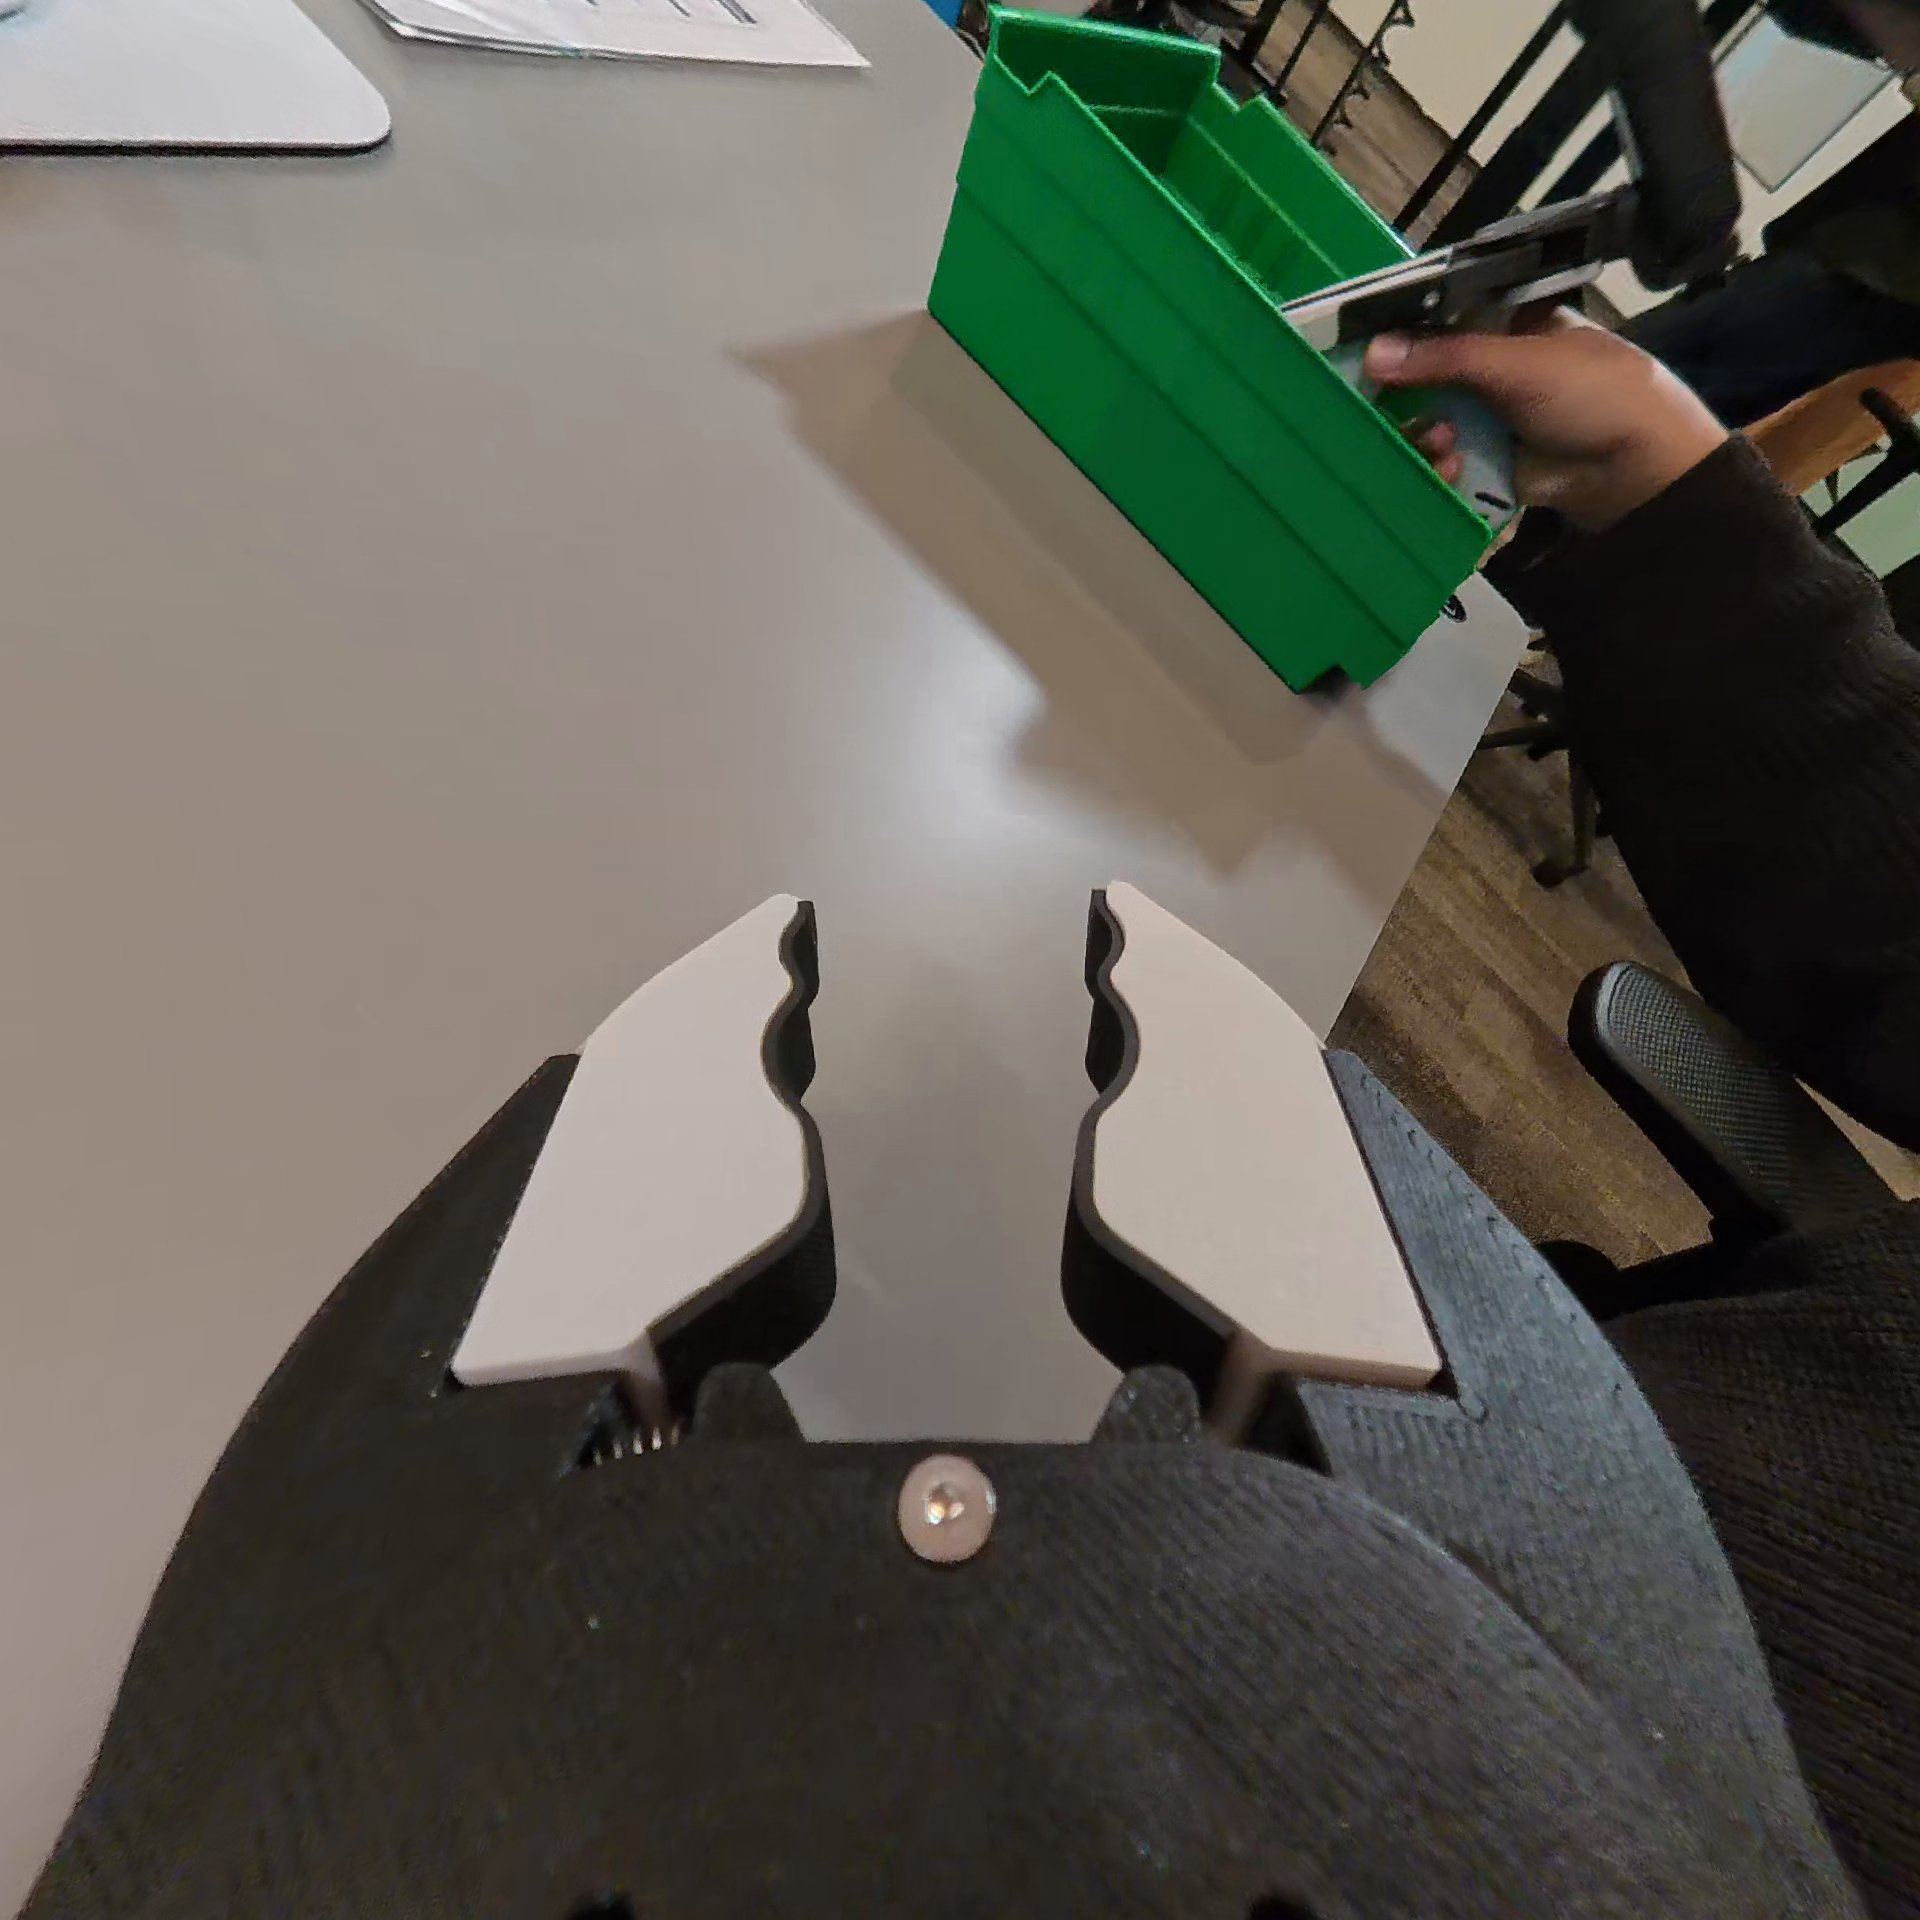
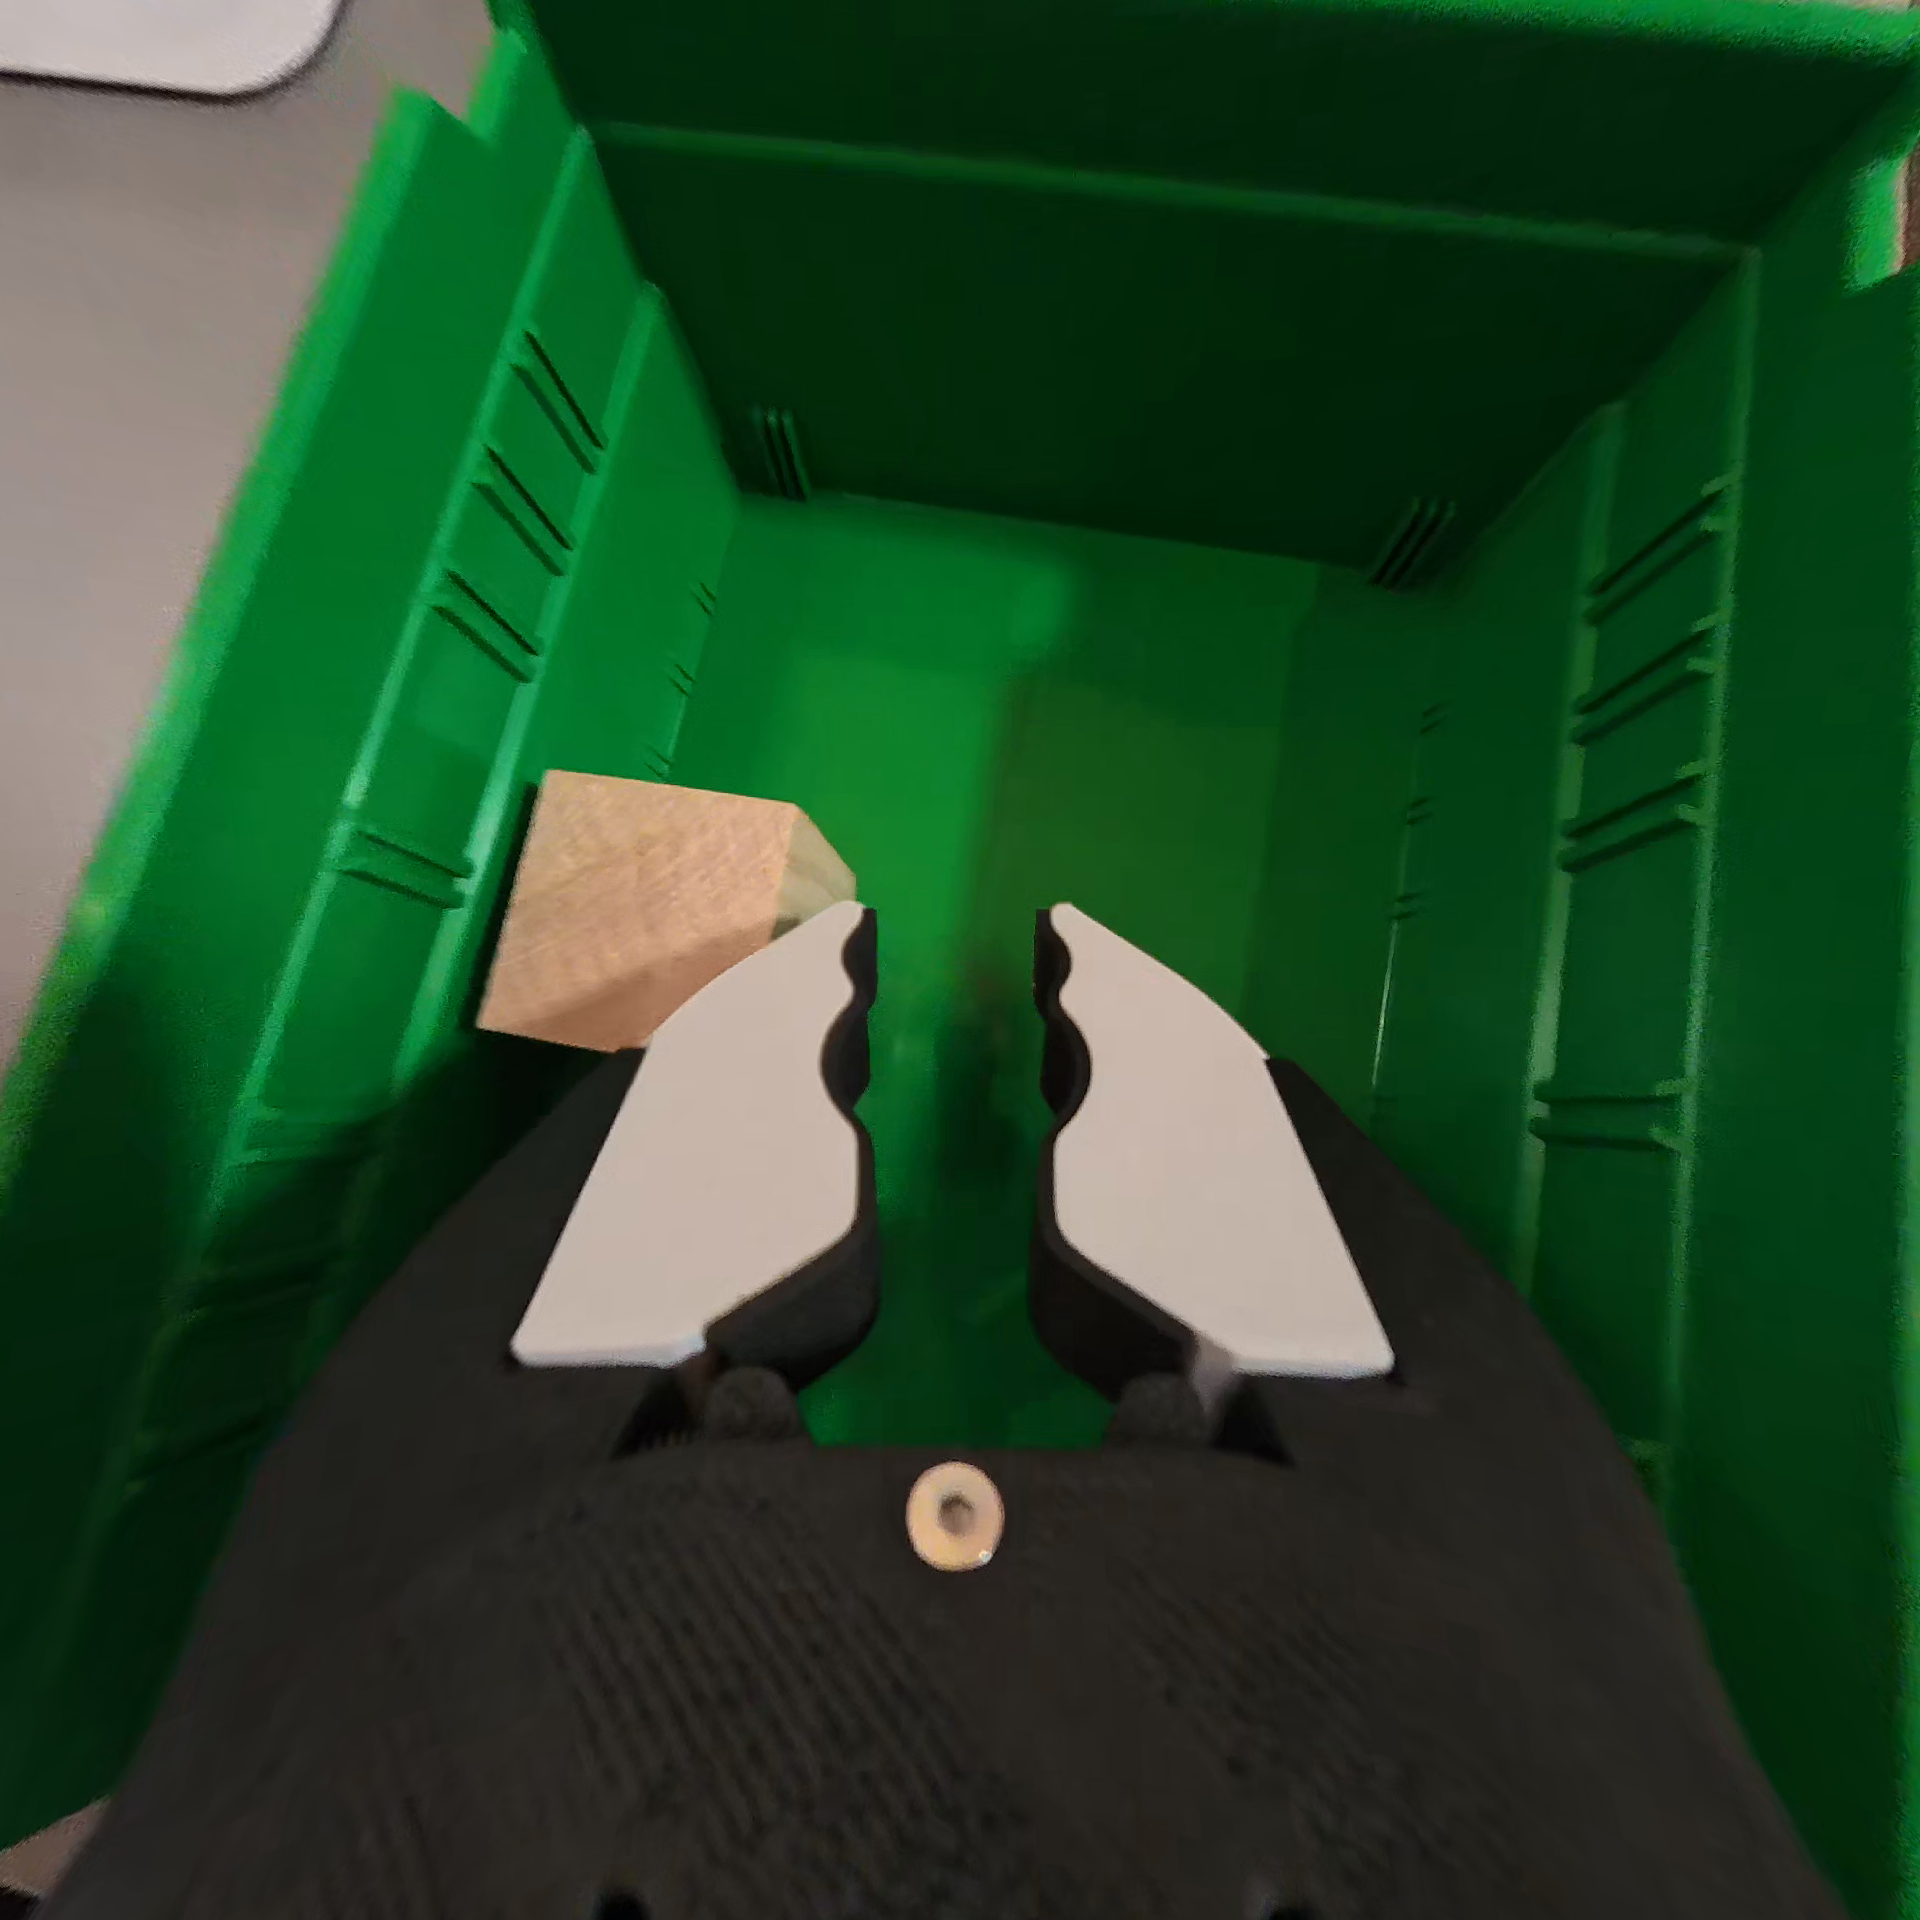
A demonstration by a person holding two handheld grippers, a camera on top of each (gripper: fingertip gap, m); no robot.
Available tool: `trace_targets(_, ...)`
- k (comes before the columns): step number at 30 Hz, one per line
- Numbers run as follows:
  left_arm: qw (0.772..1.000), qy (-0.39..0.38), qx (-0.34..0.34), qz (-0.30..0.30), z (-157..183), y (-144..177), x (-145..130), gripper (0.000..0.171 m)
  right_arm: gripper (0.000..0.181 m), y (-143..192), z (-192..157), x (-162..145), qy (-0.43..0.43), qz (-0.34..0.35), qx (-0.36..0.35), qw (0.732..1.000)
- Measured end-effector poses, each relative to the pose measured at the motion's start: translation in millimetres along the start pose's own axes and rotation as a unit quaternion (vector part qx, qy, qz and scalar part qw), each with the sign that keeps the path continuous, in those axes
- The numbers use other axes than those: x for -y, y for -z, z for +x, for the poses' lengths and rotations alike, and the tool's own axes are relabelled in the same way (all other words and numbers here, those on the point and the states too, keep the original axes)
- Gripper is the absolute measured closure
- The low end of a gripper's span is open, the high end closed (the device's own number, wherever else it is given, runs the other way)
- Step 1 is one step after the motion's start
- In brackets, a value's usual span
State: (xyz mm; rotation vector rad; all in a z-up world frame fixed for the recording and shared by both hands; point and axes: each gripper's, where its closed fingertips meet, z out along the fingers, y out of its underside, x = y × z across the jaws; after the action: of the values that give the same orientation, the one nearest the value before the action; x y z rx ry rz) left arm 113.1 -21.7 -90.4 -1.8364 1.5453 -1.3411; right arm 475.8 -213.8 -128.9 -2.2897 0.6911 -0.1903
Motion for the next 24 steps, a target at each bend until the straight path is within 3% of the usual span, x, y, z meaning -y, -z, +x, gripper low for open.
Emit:
trace_targets(7, 1.000, -0.014, -0.003, 0.019, 7, 3, 10, 0.121, 0.148, 64, -36, 55, 0.028, 0.118, 0.019, 0.992)
trace_targets(10, 0.999, -0.026, 0.008, 0.025, 4, 8, 14, 0.121, 0.144, 95, -82, 78, 0.066, 0.167, 0.050, 0.983)
trace_targets(14, 0.999, -0.010, 0.027, 0.031, -6, 14, 19, 0.121, 0.142, 118, -176, 90, 0.129, 0.205, 0.115, 0.963)
trace_targets(17, 0.998, 0.001, 0.039, 0.046, -14, 18, 19, 0.120, 0.141, 117, -257, 80, 0.157, 0.218, 0.180, 0.946)
trace_targets(19, 0.996, 0.007, 0.082, 0.046, -33, 23, 10, 0.123, 0.141, 110, -309, 66, 0.132, 0.233, 0.225, 0.937)
trace_targets(22, 0.987, 0.011, 0.156, 0.035, -71, 34, -5, 0.126, 0.140, 92, -370, 25, 0.091, 0.236, 0.270, 0.929)
trace_targets(24, 0.985, 0.025, 0.161, 0.057, -83, 42, 0, 0.129, 0.140, 72, -396, -9, 0.109, 0.204, 0.272, 0.934)
